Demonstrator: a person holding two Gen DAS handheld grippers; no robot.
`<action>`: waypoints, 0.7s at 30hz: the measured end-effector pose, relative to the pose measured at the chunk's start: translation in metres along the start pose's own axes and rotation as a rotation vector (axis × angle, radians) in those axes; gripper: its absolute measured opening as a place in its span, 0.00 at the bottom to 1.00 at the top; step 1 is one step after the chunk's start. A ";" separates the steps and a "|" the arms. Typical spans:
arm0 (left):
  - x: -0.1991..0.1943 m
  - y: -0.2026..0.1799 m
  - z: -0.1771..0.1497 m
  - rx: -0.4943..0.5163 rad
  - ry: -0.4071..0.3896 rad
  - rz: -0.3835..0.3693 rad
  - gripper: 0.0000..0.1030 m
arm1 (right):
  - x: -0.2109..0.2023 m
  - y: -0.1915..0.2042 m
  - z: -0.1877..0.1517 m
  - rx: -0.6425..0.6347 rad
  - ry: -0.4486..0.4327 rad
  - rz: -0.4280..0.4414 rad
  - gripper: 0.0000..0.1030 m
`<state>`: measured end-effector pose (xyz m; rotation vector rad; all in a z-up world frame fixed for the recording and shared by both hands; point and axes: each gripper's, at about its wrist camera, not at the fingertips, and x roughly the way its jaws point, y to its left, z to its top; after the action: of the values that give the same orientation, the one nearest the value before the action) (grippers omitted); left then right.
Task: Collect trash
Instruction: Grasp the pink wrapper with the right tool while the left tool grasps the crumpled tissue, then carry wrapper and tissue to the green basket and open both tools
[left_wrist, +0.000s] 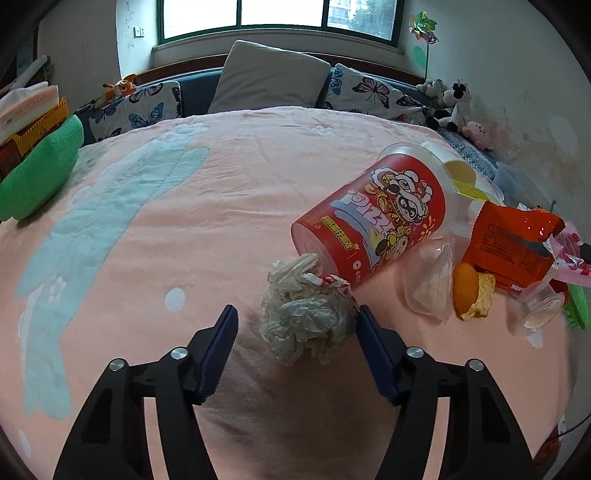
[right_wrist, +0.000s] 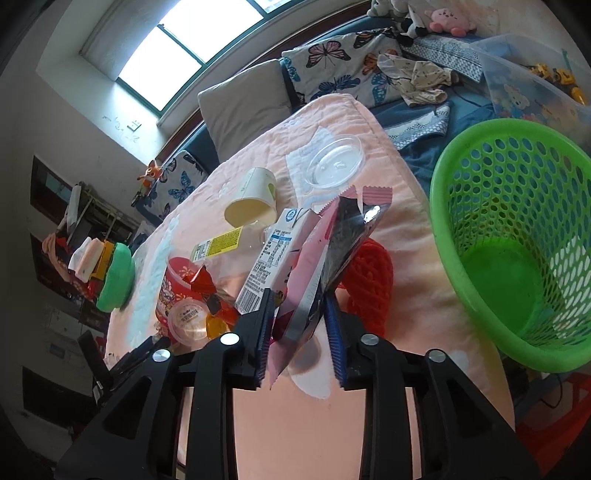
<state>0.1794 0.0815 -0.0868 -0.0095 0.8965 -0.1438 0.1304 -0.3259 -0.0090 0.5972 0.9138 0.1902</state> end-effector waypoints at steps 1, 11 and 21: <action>0.001 0.000 0.000 -0.006 0.005 -0.008 0.52 | 0.002 -0.001 0.000 0.003 0.000 -0.004 0.38; -0.007 0.000 -0.005 -0.020 -0.007 -0.030 0.37 | 0.017 -0.010 0.005 0.020 -0.018 -0.010 0.49; -0.042 -0.006 -0.009 -0.006 -0.046 -0.055 0.37 | 0.015 -0.006 -0.003 -0.059 -0.048 -0.056 0.23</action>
<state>0.1457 0.0810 -0.0590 -0.0434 0.8507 -0.1916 0.1362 -0.3235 -0.0241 0.5185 0.8746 0.1516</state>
